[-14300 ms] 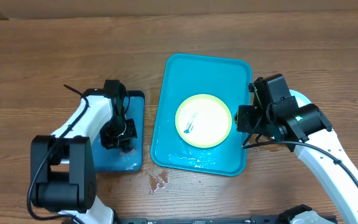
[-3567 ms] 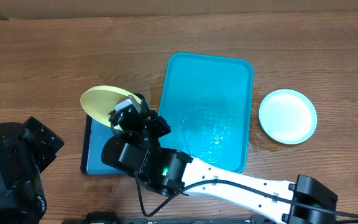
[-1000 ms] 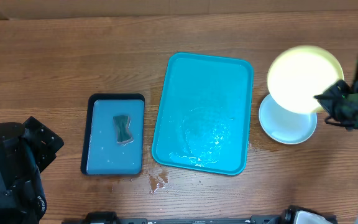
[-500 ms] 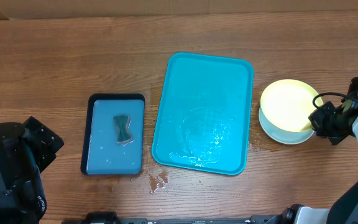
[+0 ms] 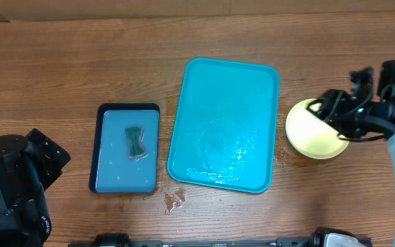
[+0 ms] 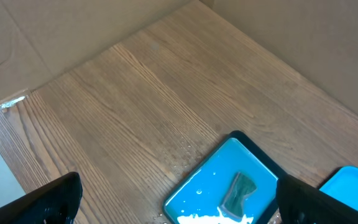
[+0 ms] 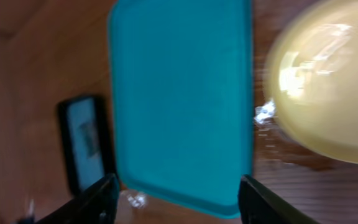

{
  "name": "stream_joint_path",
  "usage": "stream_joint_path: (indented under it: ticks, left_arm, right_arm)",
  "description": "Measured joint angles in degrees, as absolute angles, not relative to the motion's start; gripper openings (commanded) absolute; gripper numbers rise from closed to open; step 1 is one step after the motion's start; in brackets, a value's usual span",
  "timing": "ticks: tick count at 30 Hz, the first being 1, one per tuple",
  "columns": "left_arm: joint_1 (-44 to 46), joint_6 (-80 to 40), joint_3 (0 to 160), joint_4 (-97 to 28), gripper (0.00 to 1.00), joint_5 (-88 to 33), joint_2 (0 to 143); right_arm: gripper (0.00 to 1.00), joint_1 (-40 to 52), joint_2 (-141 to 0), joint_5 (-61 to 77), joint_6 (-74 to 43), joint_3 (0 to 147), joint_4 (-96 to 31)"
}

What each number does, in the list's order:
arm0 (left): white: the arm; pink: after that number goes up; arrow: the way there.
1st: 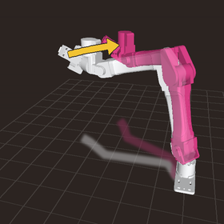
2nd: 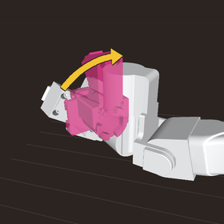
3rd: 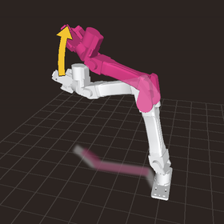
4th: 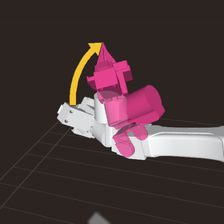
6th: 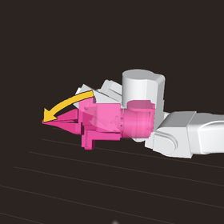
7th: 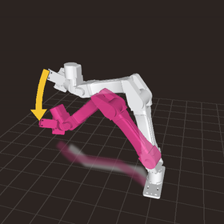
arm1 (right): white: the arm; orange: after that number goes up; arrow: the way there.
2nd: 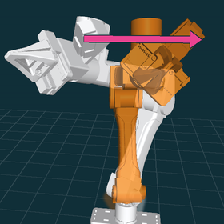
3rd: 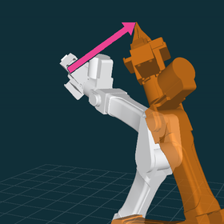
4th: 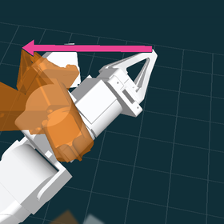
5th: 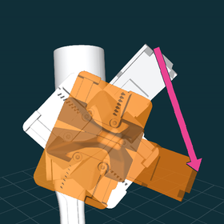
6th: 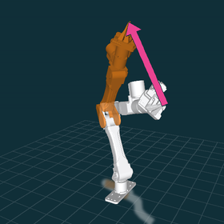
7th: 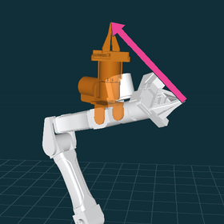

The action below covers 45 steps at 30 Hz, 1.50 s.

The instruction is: Clean dirty plates on tray and stack at the side

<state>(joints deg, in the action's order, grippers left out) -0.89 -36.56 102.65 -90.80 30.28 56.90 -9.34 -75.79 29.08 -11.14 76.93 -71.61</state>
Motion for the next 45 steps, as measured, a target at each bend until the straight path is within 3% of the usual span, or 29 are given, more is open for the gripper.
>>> stream_joint_path:
  ticks: [6, 12, 19, 26, 34, 45]
  left_arm:
    - [-0.89, -36.56, 102.65, -90.78, 1.00, 30.28, 56.90]
    - [-0.89, -36.56, 102.65, -90.78, 1.00, 30.28, 56.90]
    - [-0.89, -36.56, 102.65, -90.78, 1.00, 30.28, 56.90]
    - [-0.89, -36.56, 102.63, -90.74, 1.00, 30.28, 56.90]
    - [-0.89, -36.56, 102.63, -90.74, 1.00, 30.30, 56.90]
    - [-0.89, -36.56, 102.63, -90.72, 1.00, 30.30, 56.90]
  right_arm:
    - [1.00, 8.88, -66.63, 34.41, -7.33, 77.32, -72.01]
    - [1.00, 15.29, -67.00, 35.22, -6.79, 77.32, -72.12]
    - [1.00, 12.67, -66.13, 35.31, -5.65, 77.32, -70.06]
    - [1.00, 11.33, -55.31, 27.00, -0.19, 74.91, -50.50]
    - [1.00, 6.70, -31.07, 13.74, 1.56, 54.92, -36.34]
    - [1.00, 0.80, -8.32, 11.60, 1.52, 26.13, -28.51]
